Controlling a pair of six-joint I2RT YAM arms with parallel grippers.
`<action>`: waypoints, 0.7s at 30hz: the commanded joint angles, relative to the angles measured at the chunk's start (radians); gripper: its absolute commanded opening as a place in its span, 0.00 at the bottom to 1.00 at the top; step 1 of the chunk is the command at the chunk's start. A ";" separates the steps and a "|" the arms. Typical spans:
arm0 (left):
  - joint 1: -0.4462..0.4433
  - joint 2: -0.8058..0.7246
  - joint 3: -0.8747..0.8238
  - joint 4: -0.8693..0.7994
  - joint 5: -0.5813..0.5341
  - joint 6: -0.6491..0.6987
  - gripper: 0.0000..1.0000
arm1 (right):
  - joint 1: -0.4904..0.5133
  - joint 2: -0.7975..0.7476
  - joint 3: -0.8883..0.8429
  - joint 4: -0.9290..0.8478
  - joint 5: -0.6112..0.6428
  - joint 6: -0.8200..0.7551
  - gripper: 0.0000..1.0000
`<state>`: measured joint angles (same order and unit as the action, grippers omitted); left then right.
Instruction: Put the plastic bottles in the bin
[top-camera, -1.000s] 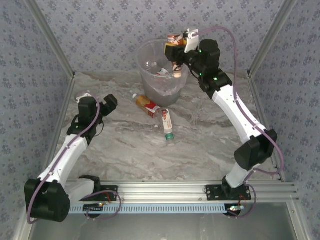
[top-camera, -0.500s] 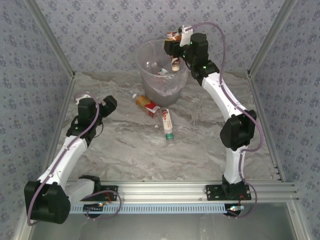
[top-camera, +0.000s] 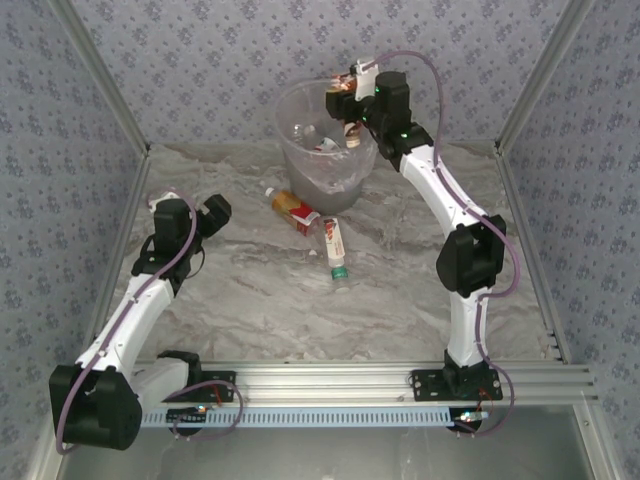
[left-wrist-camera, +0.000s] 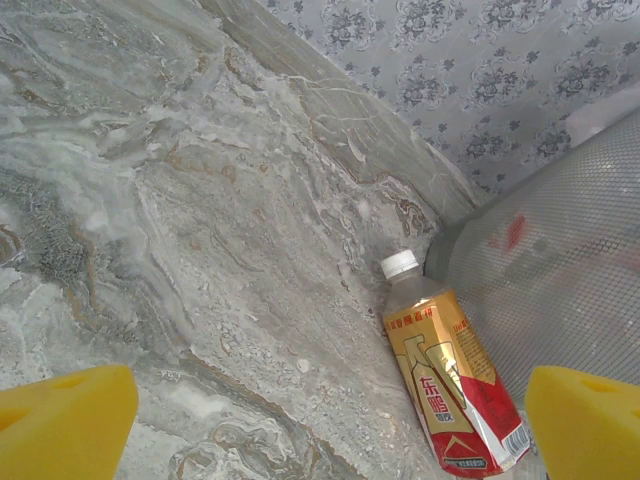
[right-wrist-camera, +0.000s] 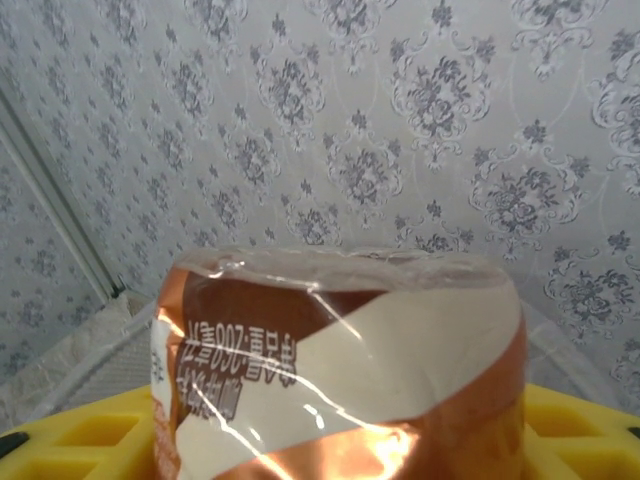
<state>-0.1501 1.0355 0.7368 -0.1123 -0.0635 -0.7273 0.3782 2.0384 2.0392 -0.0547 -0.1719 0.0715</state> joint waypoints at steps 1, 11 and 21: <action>0.007 -0.003 0.000 0.005 0.015 -0.002 0.99 | -0.001 -0.027 -0.035 -0.009 -0.005 -0.027 0.70; 0.007 0.020 0.010 0.013 0.032 -0.013 0.99 | -0.002 -0.103 -0.111 0.033 0.002 -0.015 0.80; 0.007 0.020 0.005 0.010 0.062 -0.006 0.99 | 0.017 -0.289 -0.283 0.055 0.038 -0.011 0.84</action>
<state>-0.1501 1.0554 0.7368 -0.1112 -0.0319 -0.7315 0.3847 1.8305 1.7939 -0.0193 -0.1593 0.0601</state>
